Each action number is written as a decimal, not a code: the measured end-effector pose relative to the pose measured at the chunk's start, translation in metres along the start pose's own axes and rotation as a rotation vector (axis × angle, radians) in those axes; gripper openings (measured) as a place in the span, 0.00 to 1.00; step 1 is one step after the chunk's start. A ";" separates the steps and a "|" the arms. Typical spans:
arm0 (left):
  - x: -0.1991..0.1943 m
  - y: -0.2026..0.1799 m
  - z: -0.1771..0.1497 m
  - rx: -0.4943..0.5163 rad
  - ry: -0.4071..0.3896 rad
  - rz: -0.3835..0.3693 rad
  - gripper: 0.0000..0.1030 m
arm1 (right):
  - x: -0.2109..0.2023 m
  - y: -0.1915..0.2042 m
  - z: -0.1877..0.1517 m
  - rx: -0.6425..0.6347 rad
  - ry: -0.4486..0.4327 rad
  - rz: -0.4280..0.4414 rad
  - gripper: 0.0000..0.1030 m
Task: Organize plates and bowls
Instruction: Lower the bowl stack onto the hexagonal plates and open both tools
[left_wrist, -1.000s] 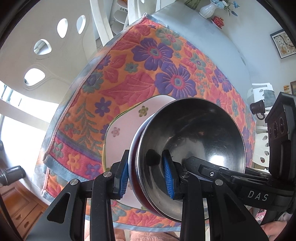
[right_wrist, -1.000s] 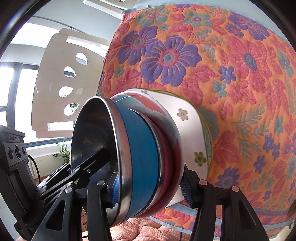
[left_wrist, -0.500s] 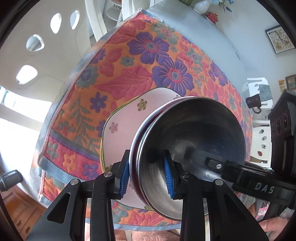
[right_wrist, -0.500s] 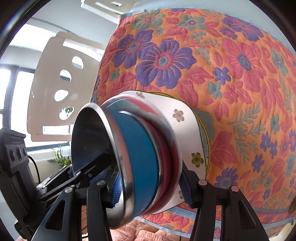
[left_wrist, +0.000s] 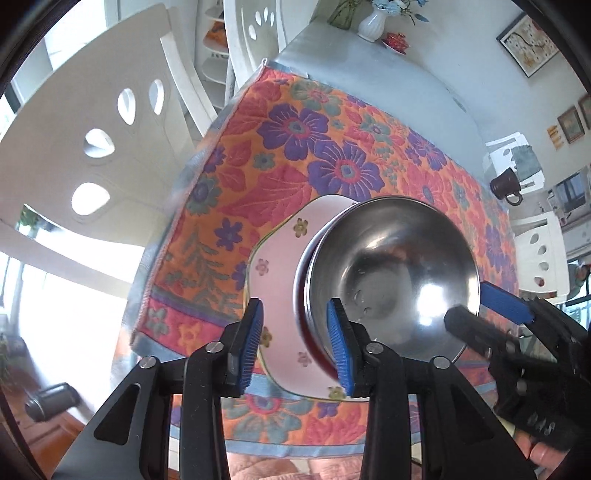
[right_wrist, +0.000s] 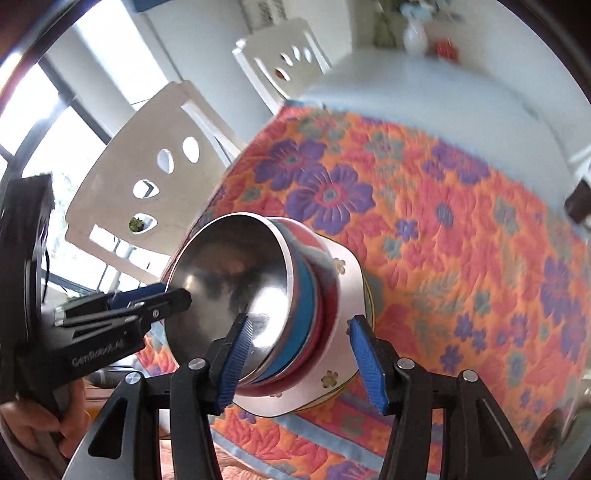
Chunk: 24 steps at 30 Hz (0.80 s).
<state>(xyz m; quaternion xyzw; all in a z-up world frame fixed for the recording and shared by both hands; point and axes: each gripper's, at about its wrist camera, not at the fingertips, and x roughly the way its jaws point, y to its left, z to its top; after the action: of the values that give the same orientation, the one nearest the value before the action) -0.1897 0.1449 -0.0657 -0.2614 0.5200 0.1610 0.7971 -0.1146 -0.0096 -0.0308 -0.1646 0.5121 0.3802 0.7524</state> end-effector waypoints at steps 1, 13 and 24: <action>-0.002 0.000 -0.001 0.006 -0.011 0.010 0.43 | 0.001 0.003 -0.002 -0.003 -0.005 -0.006 0.59; -0.010 0.006 -0.003 0.042 -0.084 0.088 0.99 | 0.008 0.021 -0.010 -0.111 -0.085 -0.142 1.00; -0.006 0.002 -0.003 0.062 -0.078 0.112 0.99 | 0.016 0.023 -0.009 -0.128 -0.069 -0.151 1.00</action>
<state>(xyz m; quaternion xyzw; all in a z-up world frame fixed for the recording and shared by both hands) -0.1955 0.1443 -0.0616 -0.2005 0.5073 0.1991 0.8141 -0.1342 0.0060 -0.0453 -0.2371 0.4467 0.3598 0.7841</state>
